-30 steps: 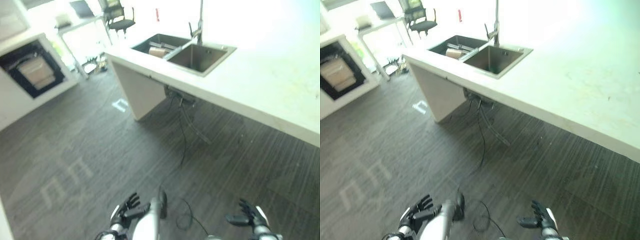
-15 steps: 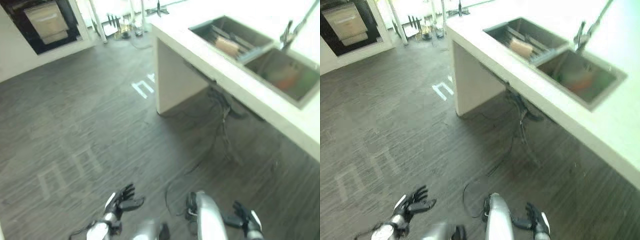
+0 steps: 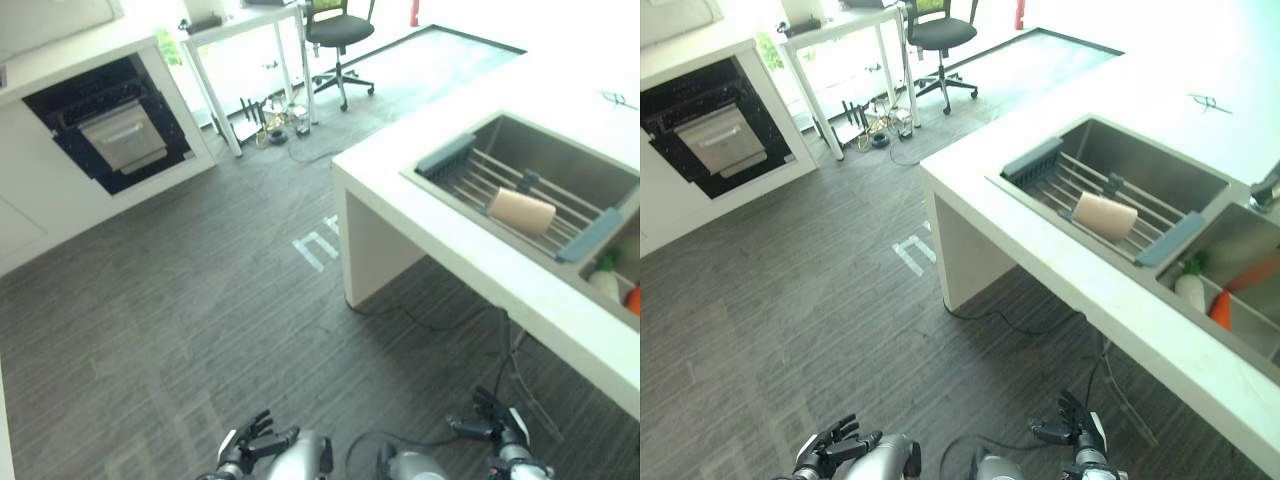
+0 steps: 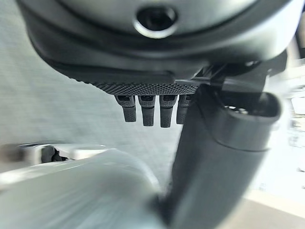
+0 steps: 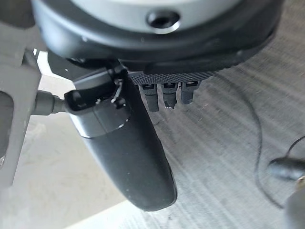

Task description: Place the dishes in the dishwasher.

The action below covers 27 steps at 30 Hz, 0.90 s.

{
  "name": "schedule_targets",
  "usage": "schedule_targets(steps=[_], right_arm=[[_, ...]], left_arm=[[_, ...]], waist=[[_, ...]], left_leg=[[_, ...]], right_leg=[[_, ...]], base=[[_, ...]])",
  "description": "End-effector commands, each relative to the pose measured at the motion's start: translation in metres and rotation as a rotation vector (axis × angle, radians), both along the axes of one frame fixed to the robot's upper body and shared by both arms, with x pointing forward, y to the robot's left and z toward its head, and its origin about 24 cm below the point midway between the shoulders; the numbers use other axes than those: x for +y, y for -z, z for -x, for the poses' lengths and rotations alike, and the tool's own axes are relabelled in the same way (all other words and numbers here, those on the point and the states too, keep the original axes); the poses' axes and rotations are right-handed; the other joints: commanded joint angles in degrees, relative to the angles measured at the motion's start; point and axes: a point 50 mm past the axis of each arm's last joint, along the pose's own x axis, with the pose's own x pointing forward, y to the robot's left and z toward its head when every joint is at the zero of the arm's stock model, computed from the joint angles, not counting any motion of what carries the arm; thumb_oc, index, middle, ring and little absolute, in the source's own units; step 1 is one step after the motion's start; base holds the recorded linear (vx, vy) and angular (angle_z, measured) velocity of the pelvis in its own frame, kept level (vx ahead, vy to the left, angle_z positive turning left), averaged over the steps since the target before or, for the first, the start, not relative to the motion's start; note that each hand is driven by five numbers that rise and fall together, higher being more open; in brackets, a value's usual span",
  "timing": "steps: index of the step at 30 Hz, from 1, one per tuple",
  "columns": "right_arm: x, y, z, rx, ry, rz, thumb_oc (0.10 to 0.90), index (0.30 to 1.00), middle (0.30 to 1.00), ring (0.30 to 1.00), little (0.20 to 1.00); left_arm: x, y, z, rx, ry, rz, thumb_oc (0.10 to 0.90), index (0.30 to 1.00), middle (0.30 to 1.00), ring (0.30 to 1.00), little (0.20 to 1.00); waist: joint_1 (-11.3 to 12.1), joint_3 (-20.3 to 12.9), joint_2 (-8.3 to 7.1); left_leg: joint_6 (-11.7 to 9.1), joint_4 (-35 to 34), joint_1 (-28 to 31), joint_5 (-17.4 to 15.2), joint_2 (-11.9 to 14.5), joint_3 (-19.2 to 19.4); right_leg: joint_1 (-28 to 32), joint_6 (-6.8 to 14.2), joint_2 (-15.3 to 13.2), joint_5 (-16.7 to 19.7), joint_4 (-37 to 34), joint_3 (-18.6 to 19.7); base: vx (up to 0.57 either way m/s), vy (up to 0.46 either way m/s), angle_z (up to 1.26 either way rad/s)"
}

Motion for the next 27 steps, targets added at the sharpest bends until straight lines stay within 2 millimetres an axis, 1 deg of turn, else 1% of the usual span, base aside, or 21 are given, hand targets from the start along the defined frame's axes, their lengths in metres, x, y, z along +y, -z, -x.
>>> schedule_targets(steps=[1, 3, 4, 5, 6, 8, 9, 10, 11, 12, 14, 15, 16, 17, 18, 20, 21, 22, 24, 25, 27], right_arm=[[-0.019, -0.014, -0.003, -0.071, 0.024, 0.026, 0.8, 0.9, 0.9, 0.9, 0.9], [-0.019, -0.015, -0.004, -0.091, 0.04, 0.019, 0.8, 0.9, 0.9, 0.9, 0.9], [-0.02, -0.016, -0.005, -0.097, 0.04, 0.019, 0.8, 0.9, 0.9, 0.9, 0.9], [-0.022, -0.018, -0.008, -0.115, 0.048, 0.024, 0.8, 0.9, 0.9, 0.9, 0.9], [-0.024, -0.02, -0.009, -0.127, 0.06, 0.024, 0.8, 0.9, 0.9, 0.9, 0.9], [-0.027, -0.022, -0.01, -0.139, 0.07, 0.014, 0.8, 0.9, 0.9, 0.9, 0.9], [-0.028, -0.021, -0.009, -0.142, 0.093, -0.008, 0.8, 0.9, 0.9, 0.9, 0.9], [-0.029, -0.02, -0.008, -0.147, 0.131, -0.042, 0.8, 0.9, 0.9, 0.9, 0.9], [-0.029, -0.015, -0.006, -0.136, 0.159, -0.099, 0.8, 0.9, 0.9, 0.9, 0.9], [-0.025, -0.012, -0.007, -0.116, 0.143, -0.101, 0.8, 0.9, 0.9, 0.9, 0.9], [-0.023, -0.009, -0.006, -0.094, 0.141, -0.103, 0.8, 0.9, 0.9, 0.9, 0.9], [-0.021, -0.005, -0.004, -0.064, 0.144, -0.103, 0.8, 0.9, 0.9, 0.9, 0.9], [-0.021, -0.002, 0.0, -0.033, 0.164, -0.109, 0.8, 0.9, 0.9, 0.9, 0.9], [-0.021, -0.001, 0.001, -0.027, 0.173, -0.112, 0.8, 0.9, 0.9, 0.9, 0.9], [-0.023, 0.002, 0.005, -0.003, 0.185, -0.113, 0.8, 0.9, 0.9, 0.9, 0.9], [-0.025, 0.004, 0.009, 0.024, 0.207, -0.111, 0.8, 0.9, 0.9, 0.9, 0.9], [-0.024, 0.007, 0.011, 0.047, 0.222, -0.117, 0.8, 0.9, 0.9, 0.9, 0.9], [-0.022, 0.008, 0.011, 0.058, 0.218, -0.121, 0.8, 0.9, 0.9, 0.9, 0.9], [-0.018, 0.01, 0.012, 0.07, 0.207, -0.127, 0.8, 0.9, 0.9, 0.9, 0.9], [-0.014, 0.013, 0.015, 0.097, 0.181, -0.149, 0.8, 0.9, 0.9, 0.9, 0.9], [-0.009, 0.014, 0.014, 0.118, 0.077, -0.116, 0.8, 0.9, 0.9, 0.9, 0.9]], left_arm=[[0.001, 0.004, 0.019, 0.043, 0.026, -0.031, 0.8, 0.9, 0.9, 0.9, 0.9], [0.001, 0.005, 0.024, 0.052, 0.021, -0.03, 0.8, 0.9, 0.9, 0.9, 0.9], [0.002, 0.005, 0.025, 0.053, 0.023, -0.03, 0.8, 0.9, 0.9, 0.9, 0.9], [0.004, 0.005, 0.026, 0.056, 0.036, -0.031, 0.8, 0.9, 0.9, 0.9, 0.9], [0.005, 0.005, 0.027, 0.065, 0.043, -0.035, 0.8, 0.9, 0.9, 0.9, 0.9], [0.007, 0.007, 0.032, 0.086, 0.027, -0.032, 0.8, 0.9, 0.9, 0.9, 0.9], [0.008, 0.008, 0.034, 0.099, 0.016, -0.031, 0.8, 0.9, 0.9, 0.9, 0.9], [0.01, 0.008, 0.036, 0.107, -0.001, -0.033, 0.8, 0.9, 0.9, 0.9, 0.9], [0.014, 0.013, 0.052, 0.178, -0.074, -0.006, 0.8, 0.9, 0.9, 0.9, 0.9], [0.013, 0.016, 0.06, 0.21, -0.075, -0.006, 0.8, 0.9, 0.9, 0.9, 0.9], [0.012, 0.017, 0.065, 0.233, -0.077, 0.001, 0.8, 0.9, 0.9, 0.9, 0.9], [0.01, 0.019, 0.07, 0.254, -0.089, 0.016, 0.8, 0.9, 0.9, 0.9, 0.9], [0.008, 0.02, 0.073, 0.265, -0.099, 0.028, 0.8, 0.9, 0.9, 0.9, 0.9], [0.007, 0.02, 0.073, 0.266, -0.102, 0.03, 0.8, 0.9, 0.9, 0.9, 0.9], [0.006, 0.021, 0.072, 0.263, -0.119, 0.033, 0.8, 0.9, 0.9, 0.9, 0.9], [0.006, 0.021, 0.07, 0.253, -0.137, 0.034, 0.8, 0.9, 0.9, 0.9, 0.9], [0.008, 0.02, 0.066, 0.246, -0.169, 0.025, 0.8, 0.9, 0.9, 0.9, 0.9], [0.012, 0.019, 0.064, 0.241, -0.195, 0.012, 0.8, 0.9, 0.9, 0.9, 0.9], [0.015, 0.018, 0.062, 0.237, -0.225, 0.004, 0.8, 0.9, 0.9, 0.9, 0.9], [0.017, 0.018, 0.062, 0.234, -0.241, -0.006, 0.8, 0.9, 0.9, 0.9, 0.9], [0.018, 0.018, 0.068, 0.261, -0.297, -0.038, 0.8, 0.9, 0.9, 0.9, 0.9]], waist=[[1.8, 1.4, 0.89], [3.1, 2.0, 1.22], [3.2, 2.0, 1.21], [3.2, 1.7, 1.27], [2.9, 1.4, 1.53], [2.4, 0.7, 2.24], [1.9, 0.2, 2.83], [1.5, -0.1, 3.36], [1.1, -0.9, 4.71], [1.2, -1.1, 4.78], [1.3, -1.1, 4.73], [1.4, -1.0, 4.66], [1.6, -0.9, 4.47], [1.7, -0.8, 4.45], [2.0, -0.7, 4.21], [2.1, -0.6, 3.66], [2.3, -0.3, 1.97], [2.2, -0.2, 1.22], [2.2, -0.1, 0.84], [2.1, -0.4, 0.21], [2.2, -0.9, 0.03]], left_leg=[[-0.7, -10.5, 3.4, 10.4, -2.2, -5.7], [-1.2, -10.4, -1.3, 12.7, -3.5, -6.7], [-0.9, -10.2, -1.5, 11.9, -3.8, -6.0], [0.1, -10.5, -0.8, 9.4, -3.6, -4.6], [1.4, -10.5, 0.8, 6.1, -3.9, -4.5], [2.8, -10.5, 4.0, 1.1, -4.5, -5.4], [3.6, -10.5, 6.0, -1.3, -4.3, -5.3], [4.0, -10.5, 7.3, -2.5, -4.1, -5.5], [6.3, -10.5, 10.1, -5.6, -3.4, -4.3], [7.2, -10.5, 10.5, -6.4, -3.5, -3.7], [7.8, -10.5, 10.7, -6.8, -3.6, -3.0], [8.4, -10.5, 10.9, -7.4, -3.5, -2.4], [8.6, -10.5, 11.1, -7.7, -3.1, -1.7], [8.7, -10.5, 11.2, -7.8, -3.0, -1.5], [8.2, -10.5, 11.7, -8.2, -2.3, -0.8], [7.4, -10.5, 12.4, -8.7, -1.8, -0.4], [6.5, -10.5, 13.5, -10.1, -1.5, 0.5], [5.7, -10.5, 13.8, -10.8, -0.3, 1.1], [4.9, -10.5, 14.4, -11.3, 1.6, 1.6], [3.4, -10.5, 14.7, -10.9, 4.3, 1.5], [2.0, -10.5, 16.2, -10.7, 6.9, 1.2]], right_leg=[[-3.9, 3.6, 2.9, 1.6, 3.8, 2.3], [-2.6, 3.4, 3.4, 1.2, 3.8, 4.0], [-2.5, 3.5, 3.3, 1.2, 3.8, 4.1], [-2.3, 3.7, 2.9, 1.0, 3.8, 4.0], [-2.2, 4.0, 2.6, 0.8, 3.8, 3.6], [-2.5, 4.4, 2.0, 0.9, 3.8, 2.4], [-2.9, 4.7, 1.5, 1.1, 3.8, 1.2], [-3.2, 4.8, 1.3, 1.4, 3.8, 0.5], [-4.2, 4.9, 0.8, 1.9, 6.5, -2.1], [-6.0, 5.5, 0.5, 2.9, 10.1, -3.1], [-7.3, 6.0, 0.1, 3.7, 12.6, -4.0], [-8.7, 6.7, -0.9, 5.0, 14.7, -5.2], [-9.1, 7.2, -2.2, 5.7, 14.0, -6.3], [-9.1, 7.3, -2.6, 5.8, 13.6, -6.5], [-8.4, 7.7, -4.1, 6.0, 10.1, -6.9], [-7.6, 8.8, -6.5, 7.6, 3.8, -6.0], [-10.5, 11.2, -12.0, 9.8, 3.8, -3.1], [-12.2, 12.8, -14.7, 11.6, 3.8, -1.6], [-12.9, 13.9, -15.2, 11.9, 3.8, -0.9], [-12.3, 14.2, -13.9, 9.6, 3.8, -1.1], [-12.3, 13.3, -12.1, 8.6, 3.8, -2.7]], base=[[0.3, 0.185, -1.15], [0.27, 0.184, -1.03], [0.19, 0.194, -1.3], [0.18, 0.26, -1.55], [0.19, 0.296, -1.47], [0.17, 0.288, -0.69], [0.19, 0.281, -0.13], [0.31, 0.391, -0.06], [0.28, 0.354, -0.12], [0.24, 0.305, -0.31], [0.07, 0.073, -0.91], [0.07, -0.008, -0.84], [0.06, -0.027, -0.45], [0.06, -0.155, -0.42], [0.07, -0.249, -0.48], [0.11, -0.433, -0.5], [0.14, -0.725, -1.06], [0.15, -0.804, -1.04], [0.14, -0.663, -0.39], [0.2, -0.753, -0.08], [0.19, -0.736, -0.19]])
